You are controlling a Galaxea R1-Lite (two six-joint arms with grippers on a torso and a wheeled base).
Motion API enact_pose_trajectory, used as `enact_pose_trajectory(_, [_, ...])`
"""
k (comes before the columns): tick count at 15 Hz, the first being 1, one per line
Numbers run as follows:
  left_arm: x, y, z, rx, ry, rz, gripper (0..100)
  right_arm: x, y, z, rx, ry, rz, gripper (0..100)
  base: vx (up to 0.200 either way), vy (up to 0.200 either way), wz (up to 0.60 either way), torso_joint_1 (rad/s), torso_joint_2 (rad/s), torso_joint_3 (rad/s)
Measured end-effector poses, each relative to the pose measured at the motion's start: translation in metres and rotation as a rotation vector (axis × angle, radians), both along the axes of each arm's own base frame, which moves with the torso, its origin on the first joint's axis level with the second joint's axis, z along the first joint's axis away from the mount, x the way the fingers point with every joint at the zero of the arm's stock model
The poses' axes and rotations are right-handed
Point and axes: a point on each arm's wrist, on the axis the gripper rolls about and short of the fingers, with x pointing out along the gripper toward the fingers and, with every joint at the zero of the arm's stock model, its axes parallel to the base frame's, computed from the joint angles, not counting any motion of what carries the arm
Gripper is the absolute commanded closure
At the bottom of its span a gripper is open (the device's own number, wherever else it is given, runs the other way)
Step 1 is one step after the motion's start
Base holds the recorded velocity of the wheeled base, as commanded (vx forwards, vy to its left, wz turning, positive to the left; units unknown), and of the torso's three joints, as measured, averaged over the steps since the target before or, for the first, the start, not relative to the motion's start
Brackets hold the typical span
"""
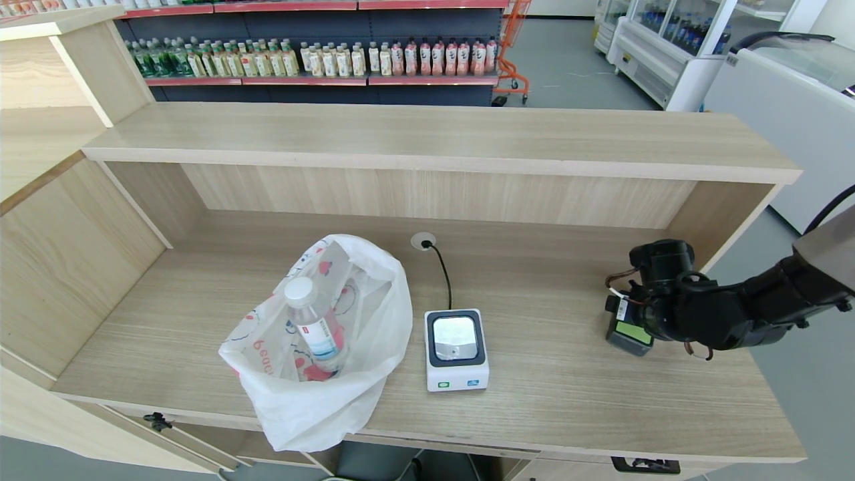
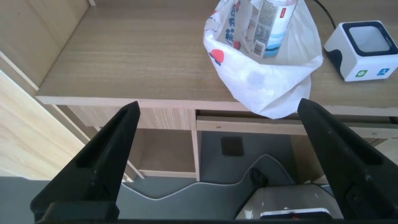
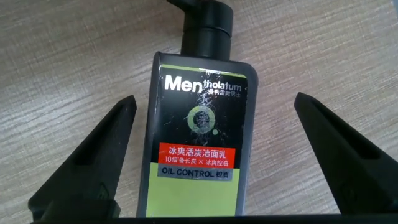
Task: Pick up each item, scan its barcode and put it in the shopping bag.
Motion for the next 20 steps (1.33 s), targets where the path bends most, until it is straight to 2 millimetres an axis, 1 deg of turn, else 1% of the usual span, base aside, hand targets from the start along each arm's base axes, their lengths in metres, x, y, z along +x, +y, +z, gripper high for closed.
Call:
enact_pose_trajectory(3, [0.000, 0.000, 0.000, 0.000, 0.000, -0.001, 0, 0.002, 0.001, -0.008, 0.016, 0.021, 0.025, 0, 0.000, 0.000, 0.00, 0.000, 0.00, 0.000])
enact_pose_trajectory(9, [0.000, 0.000, 0.000, 0.000, 0.000, -0.001, 0, 0.007, 0.002, -0.017, 0.034, 0.020, 0.045, 0, 0.000, 0.000, 0.00, 0.000, 0.00, 0.000])
enact_pose_trajectory(10, [0.000, 0.000, 0.000, 0.000, 0.000, -0.001, 0, 0.008, 0.002, -0.019, 0.034, 0.023, 0.047, 100, 0.000, 0.000, 0.00, 0.000, 0.00, 0.000])
enact_pose_trajectory(14, [0.000, 0.000, 0.000, 0.000, 0.000, -0.001, 0, 0.009, 0.003, -0.023, 0.011, 0.040, 0.066, 100, 0.000, 0.000, 0.00, 0.000, 0.00, 0.000])
enact_pose_trajectory(16, [0.000, 0.000, 0.000, 0.000, 0.000, 0.000, 0, 0.010, 0.003, -0.022, -0.003, 0.022, 0.079, 100, 0.000, 0.000, 0.00, 0.000, 0.00, 0.000])
enact_pose_trajectory(18, [0.000, 0.000, 0.000, 0.000, 0.000, 0.000, 0, 0.013, 0.003, -0.014, -0.016, -0.037, 0.097, 100, 0.000, 0.000, 0.00, 0.000, 0.00, 0.000])
enact_pose_trajectory(19, [0.000, 0.000, 0.000, 0.000, 0.000, 0.000, 0, 0.015, 0.004, -0.007, -0.004, -0.081, 0.119, 100, 0.000, 0.000, 0.00, 0.000, 0.00, 0.000])
enact_pose_trajectory(20, [0.000, 0.000, 0.000, 0.000, 0.000, 0.000, 0, 0.015, 0.005, 0.005, 0.022, -0.142, 0.165, 100, 0.000, 0.000, 0.00, 0.000, 0.00, 0.000])
